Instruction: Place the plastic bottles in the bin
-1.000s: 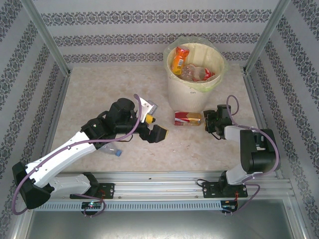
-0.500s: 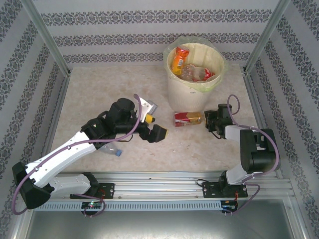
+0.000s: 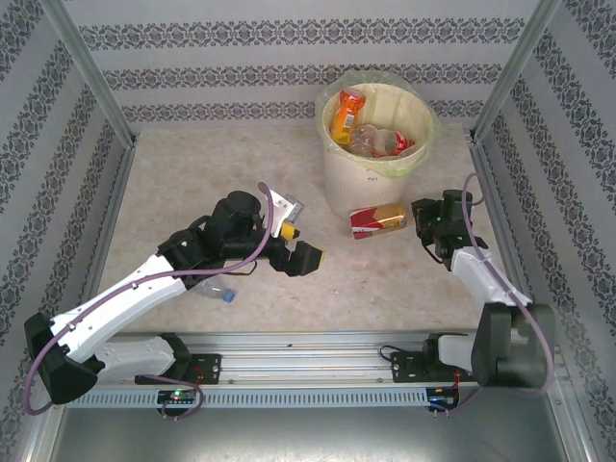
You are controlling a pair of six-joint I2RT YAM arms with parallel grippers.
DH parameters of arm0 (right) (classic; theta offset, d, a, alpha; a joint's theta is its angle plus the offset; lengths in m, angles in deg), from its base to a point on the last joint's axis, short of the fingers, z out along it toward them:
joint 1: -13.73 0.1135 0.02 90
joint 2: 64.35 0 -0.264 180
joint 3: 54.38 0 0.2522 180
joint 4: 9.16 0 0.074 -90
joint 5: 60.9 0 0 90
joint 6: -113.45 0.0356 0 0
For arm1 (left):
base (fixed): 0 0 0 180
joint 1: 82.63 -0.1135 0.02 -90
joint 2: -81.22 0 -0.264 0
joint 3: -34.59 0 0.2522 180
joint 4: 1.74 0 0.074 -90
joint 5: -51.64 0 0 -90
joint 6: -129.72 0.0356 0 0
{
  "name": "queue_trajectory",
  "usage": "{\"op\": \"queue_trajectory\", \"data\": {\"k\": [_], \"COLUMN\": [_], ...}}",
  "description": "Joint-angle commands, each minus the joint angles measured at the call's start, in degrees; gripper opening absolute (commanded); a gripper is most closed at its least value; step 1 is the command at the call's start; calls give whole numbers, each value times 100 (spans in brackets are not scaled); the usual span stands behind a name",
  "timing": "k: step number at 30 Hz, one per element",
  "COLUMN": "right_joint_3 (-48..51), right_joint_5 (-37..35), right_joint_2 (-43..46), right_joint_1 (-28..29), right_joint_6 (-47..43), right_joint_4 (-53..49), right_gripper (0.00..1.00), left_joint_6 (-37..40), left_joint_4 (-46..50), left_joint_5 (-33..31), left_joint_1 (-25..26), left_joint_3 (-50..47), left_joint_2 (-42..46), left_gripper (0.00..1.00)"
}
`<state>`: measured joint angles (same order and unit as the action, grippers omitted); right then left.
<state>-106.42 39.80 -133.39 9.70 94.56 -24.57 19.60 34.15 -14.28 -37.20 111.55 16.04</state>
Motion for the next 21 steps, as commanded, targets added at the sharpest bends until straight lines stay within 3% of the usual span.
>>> {"op": "queue_trajectory", "data": {"k": [1,11,21], "right_joint_3": [-375,-1772,-3887], "right_joint_5": [-451,-1096,-873], "right_joint_2": [582,2049,1745], "right_joint_1": [-70,-58,21], "right_joint_6": [-907,-2523,-3248], "right_joint_4": [-1211,-3104,-3307], "right_gripper": [34,34,34], "left_joint_6": [-293,-474,-461], "left_joint_4": [-675,-1249,-1393], "left_joint_5": [190,121,-13], "left_joint_1": [98,98,98], "left_joint_3": [-97,277,980], "left_joint_2": [156,-27,-376], "left_gripper": [100,100,100]}}
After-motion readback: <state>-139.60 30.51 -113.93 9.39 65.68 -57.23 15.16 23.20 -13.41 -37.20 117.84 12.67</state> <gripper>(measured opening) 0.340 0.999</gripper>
